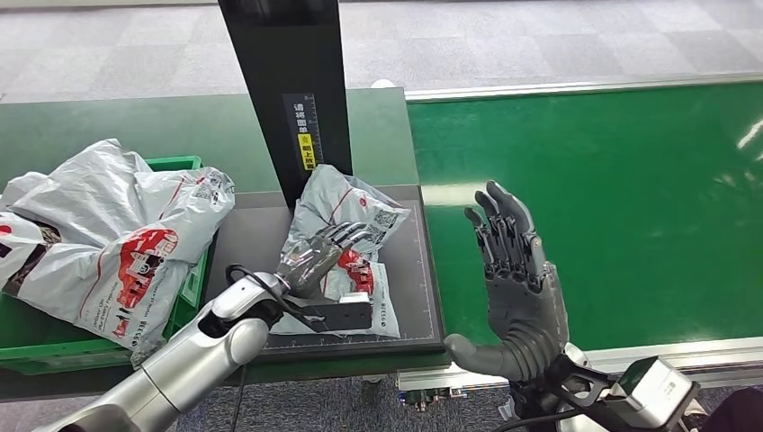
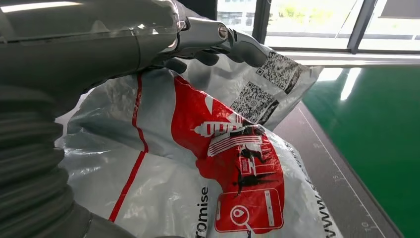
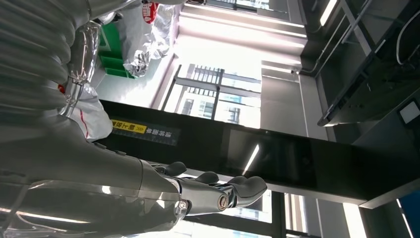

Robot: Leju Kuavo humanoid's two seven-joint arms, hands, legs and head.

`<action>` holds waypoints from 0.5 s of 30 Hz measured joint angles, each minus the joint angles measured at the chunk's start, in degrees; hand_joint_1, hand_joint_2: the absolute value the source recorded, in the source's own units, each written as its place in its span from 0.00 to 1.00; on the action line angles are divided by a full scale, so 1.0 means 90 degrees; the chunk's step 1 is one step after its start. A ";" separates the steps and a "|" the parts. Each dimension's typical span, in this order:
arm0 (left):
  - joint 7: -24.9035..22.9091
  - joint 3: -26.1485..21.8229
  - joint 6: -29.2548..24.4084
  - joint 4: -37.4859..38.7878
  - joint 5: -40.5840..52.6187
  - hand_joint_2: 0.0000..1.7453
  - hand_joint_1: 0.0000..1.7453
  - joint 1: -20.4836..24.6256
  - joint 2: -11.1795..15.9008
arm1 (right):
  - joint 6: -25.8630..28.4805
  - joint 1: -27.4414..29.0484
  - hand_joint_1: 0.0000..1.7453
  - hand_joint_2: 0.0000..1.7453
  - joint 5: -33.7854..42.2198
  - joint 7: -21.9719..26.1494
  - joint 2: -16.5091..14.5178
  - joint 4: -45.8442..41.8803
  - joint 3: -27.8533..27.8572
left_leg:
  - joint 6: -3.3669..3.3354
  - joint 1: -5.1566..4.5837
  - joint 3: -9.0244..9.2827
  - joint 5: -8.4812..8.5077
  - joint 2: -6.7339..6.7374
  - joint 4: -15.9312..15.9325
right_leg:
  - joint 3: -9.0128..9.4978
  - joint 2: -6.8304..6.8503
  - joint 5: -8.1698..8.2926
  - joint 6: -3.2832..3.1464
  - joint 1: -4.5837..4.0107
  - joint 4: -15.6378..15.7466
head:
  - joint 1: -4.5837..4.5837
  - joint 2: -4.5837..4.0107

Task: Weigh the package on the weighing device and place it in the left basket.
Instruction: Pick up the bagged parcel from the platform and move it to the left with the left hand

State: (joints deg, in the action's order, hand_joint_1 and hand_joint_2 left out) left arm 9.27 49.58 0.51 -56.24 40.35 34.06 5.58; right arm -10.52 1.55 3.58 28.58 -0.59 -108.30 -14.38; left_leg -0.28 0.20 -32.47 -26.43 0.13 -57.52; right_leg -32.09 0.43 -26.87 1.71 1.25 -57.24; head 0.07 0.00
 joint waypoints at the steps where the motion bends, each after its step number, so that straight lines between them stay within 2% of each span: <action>1: 0.0001 0.0018 0.0001 0.0016 0.0000 1.00 0.00 0.0001 0.0001 | -0.0001 0.0000 0.00 1.00 -0.0003 0.0001 0.0000 0.0000 0.0000 | 0.0000 0.0000 0.0000 0.0000 0.0000 0.0000 | 0.0000 0.0000 0.0000 0.0000 0.0000 0.0000 | 0.0000 0.0000; 15: 0.0032 0.0292 0.0035 0.0275 0.0008 1.00 0.00 0.0052 -0.0010 | 0.0032 -0.0174 0.00 1.00 -0.0007 -0.0090 -0.0159 0.0089 0.0000 | 0.0001 0.0000 0.0002 0.0001 0.0000 0.0000 | 0.0002 0.0000 0.0000 -0.0001 0.0000 -0.0002 | 0.0000 0.0000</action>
State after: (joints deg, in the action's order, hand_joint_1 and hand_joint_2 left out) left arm 9.56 52.21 0.83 -53.76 40.42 34.52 5.49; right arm -10.23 -0.01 3.52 27.76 -2.02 -107.50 -14.38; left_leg -0.27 0.20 -32.45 -26.42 0.13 -57.52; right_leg -32.07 0.42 -26.87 1.70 1.25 -57.26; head 0.07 0.00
